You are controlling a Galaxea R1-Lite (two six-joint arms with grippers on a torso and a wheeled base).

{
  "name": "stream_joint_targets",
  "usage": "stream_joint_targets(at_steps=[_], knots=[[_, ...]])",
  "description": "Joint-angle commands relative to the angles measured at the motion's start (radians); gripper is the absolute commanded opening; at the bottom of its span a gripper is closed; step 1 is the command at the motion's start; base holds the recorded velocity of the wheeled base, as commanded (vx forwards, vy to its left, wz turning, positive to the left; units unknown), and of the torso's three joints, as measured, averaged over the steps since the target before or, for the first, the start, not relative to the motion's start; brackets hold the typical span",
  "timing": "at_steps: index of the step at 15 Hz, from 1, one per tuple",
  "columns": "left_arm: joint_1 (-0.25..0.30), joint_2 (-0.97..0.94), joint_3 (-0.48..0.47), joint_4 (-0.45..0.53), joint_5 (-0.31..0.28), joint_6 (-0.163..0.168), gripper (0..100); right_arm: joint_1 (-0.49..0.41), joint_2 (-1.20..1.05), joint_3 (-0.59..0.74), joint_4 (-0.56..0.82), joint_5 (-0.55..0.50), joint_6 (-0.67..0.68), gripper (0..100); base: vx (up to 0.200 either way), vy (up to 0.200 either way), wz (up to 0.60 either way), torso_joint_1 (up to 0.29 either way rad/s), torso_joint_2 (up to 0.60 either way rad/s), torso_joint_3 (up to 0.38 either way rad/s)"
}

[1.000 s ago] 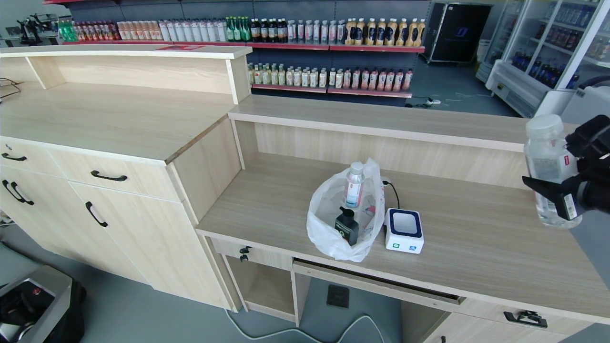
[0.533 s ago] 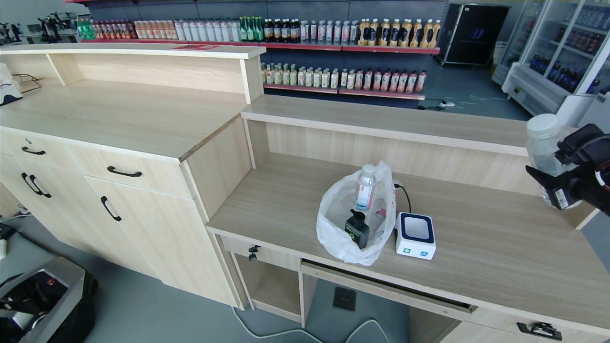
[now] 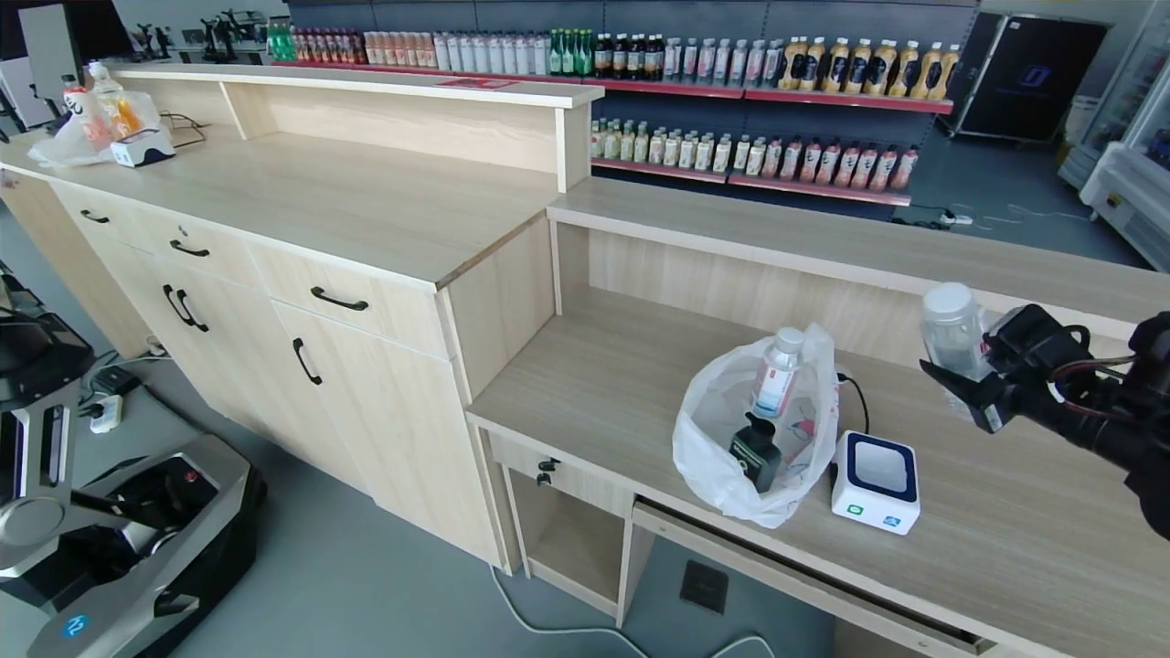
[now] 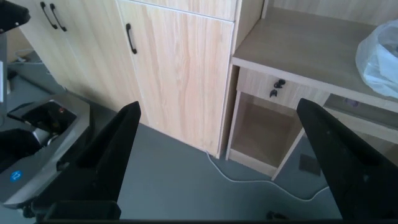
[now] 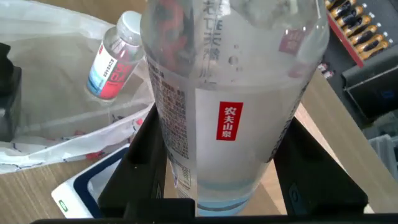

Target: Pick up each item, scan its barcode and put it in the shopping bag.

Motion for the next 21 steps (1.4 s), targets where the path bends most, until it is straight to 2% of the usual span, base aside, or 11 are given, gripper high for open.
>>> stream_joint_targets(at_steps=[1,4,5,15,21], knots=[[0.000,0.000,0.000,0.000,0.000,0.000,100,-0.030,0.121,-0.041,-0.061,0.090,-0.057,0,0.000,0.000,0.00,0.000,0.00,0.000],[0.000,0.000,0.000,0.000,0.000,0.000,100,-0.088,0.190,-0.071,-0.080,0.266,-0.223,0,0.000,0.000,0.00,0.000,0.00,0.000],[0.000,0.000,0.000,0.000,0.000,0.000,100,-0.094,0.204,-0.073,-0.090,0.285,-0.237,0,0.000,0.000,0.00,0.000,0.00,0.000],[0.000,0.000,0.000,0.000,0.000,0.000,100,-0.076,0.380,-0.104,-0.348,0.384,-0.169,0,0.000,0.000,0.00,0.000,0.00,0.000],[0.000,0.000,0.000,0.000,0.000,0.000,100,-0.082,0.469,-0.148,-0.365,0.450,-0.160,0,0.000,0.000,0.00,0.000,0.00,0.000]])
